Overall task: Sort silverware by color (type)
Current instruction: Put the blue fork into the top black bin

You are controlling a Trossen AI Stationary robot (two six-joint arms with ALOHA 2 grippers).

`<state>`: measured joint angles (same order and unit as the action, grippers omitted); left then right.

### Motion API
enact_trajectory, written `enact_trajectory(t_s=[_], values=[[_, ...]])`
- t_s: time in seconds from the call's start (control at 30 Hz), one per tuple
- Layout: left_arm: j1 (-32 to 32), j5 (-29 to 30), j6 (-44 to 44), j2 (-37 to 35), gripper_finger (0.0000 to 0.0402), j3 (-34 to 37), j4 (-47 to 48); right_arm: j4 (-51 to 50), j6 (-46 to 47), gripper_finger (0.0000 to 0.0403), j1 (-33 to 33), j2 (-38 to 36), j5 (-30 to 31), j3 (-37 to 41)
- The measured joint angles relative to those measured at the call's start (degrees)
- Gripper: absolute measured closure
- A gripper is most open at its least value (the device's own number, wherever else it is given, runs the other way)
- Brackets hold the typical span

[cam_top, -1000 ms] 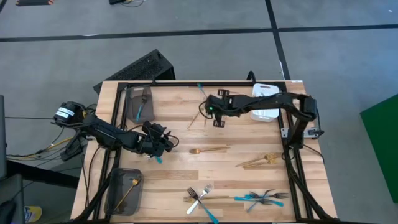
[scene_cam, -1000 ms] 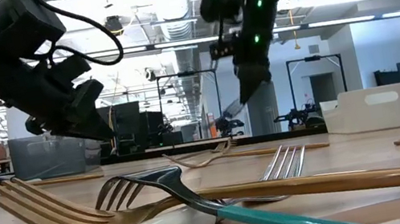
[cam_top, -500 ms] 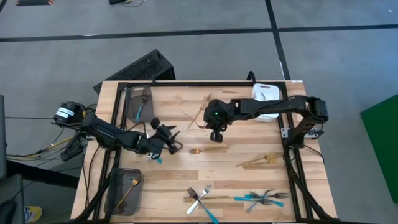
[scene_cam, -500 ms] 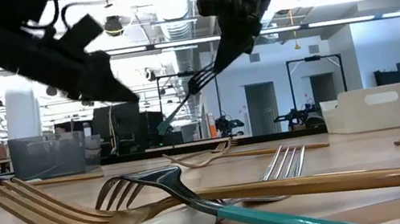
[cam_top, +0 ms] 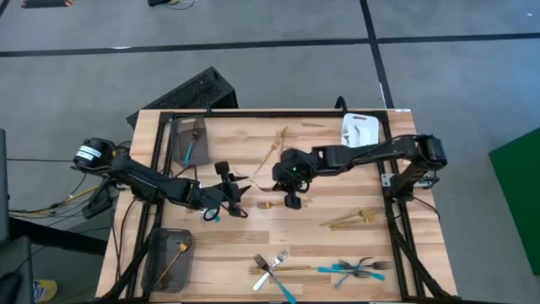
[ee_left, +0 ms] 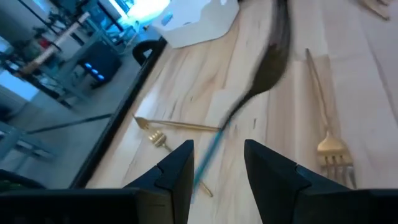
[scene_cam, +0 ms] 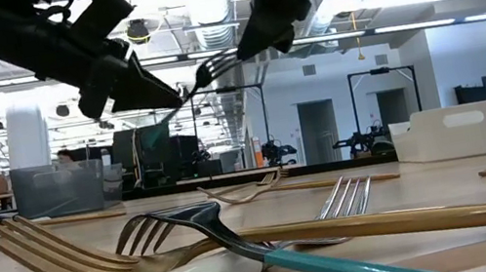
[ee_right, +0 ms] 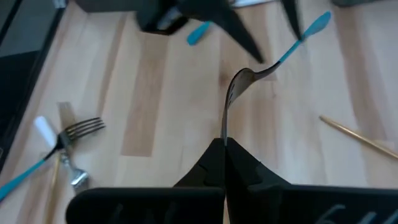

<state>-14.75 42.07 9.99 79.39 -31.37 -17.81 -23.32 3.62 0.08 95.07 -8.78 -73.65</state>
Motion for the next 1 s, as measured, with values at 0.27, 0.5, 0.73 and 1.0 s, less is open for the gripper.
enact_trajectory(t_s=[0.27, 0.5, 0.73, 1.0], values=[[1.17, 0.50, -0.86, 4.05, 0.0293, -1.01, -0.01, 1.61, -0.84, 0.0391, 0.60, 0.01, -0.15, 0.00], [0.44, 2.75, -2.23, 5.13, 0.0389, -3.44, 3.32, 1.89, -2.56, 0.0372, 0.47, -0.16, -0.03, -0.11], [2.26, 17.08, -15.91, -2.57, 0.0401, -5.80, 21.40, 1.18, -2.33, 0.0302, 0.79, -3.80, 8.53, 0.06], [11.55, 18.40, -37.11, -18.87, 0.0401, -5.74, 37.83, -3.39, -2.11, 0.0286, 0.97, -7.82, 16.24, 0.00]])
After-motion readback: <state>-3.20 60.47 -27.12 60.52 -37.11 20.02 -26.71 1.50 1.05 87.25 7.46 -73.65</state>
